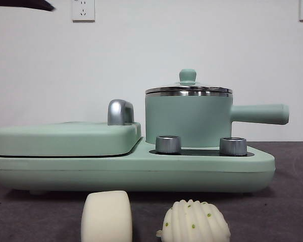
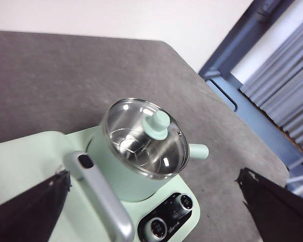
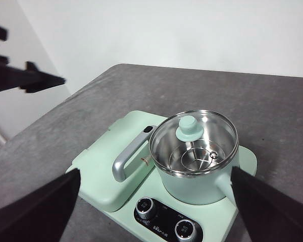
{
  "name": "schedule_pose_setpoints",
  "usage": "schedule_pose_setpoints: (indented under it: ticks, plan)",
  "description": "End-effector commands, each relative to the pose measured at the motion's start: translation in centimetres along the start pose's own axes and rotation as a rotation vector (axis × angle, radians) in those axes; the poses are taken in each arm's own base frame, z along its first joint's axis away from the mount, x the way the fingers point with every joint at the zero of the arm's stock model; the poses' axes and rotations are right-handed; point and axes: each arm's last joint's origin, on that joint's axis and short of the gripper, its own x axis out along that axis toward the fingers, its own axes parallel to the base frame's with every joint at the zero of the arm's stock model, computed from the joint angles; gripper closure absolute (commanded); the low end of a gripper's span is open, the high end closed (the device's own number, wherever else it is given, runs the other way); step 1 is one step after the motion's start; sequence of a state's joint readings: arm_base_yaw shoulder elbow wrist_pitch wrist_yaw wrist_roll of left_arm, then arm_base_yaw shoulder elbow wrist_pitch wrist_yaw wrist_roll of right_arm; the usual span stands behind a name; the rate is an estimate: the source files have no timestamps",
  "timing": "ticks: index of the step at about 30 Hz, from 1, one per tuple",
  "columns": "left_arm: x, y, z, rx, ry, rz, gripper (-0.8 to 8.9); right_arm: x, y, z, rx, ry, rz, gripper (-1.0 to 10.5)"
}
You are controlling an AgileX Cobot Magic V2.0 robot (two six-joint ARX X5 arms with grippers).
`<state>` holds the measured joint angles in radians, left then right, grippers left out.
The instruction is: Put the buns in a small steamer
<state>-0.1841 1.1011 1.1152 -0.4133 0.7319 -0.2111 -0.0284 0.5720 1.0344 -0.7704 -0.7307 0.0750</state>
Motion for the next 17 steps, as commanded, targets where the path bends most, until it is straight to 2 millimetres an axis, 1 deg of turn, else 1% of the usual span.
schedule_pose_setpoints:
  ticks: [1,4,8,13,17]
  plan:
    - [2.1,0.3,2.0,-0.007,0.028,-0.032,2.51,-0.1,0.2,0.5,-0.008,-0.012,0.004,4.7]
    - [4.7,0.3,3.6,-0.01,0.078,-0.066,2.51,-0.1,0.2,0.5,-0.008,-0.012,0.004,4.7]
    - [8.5,-0.2,5.0,0.0,0.146,-0.12,2.52,-0.1,0.2,0.5,-0.008,-0.012,0.004,4.7]
    - [13.2,-1.0,5.2,0.043,0.253,-0.162,2.53,-0.1,0.2,0.5,-0.008,-0.012,0.005,4.7]
    - [16.7,-1.6,4.6,0.096,0.328,-0.125,2.53,-0.1,0.2,0.5,-0.008,-0.012,0.005,4.7]
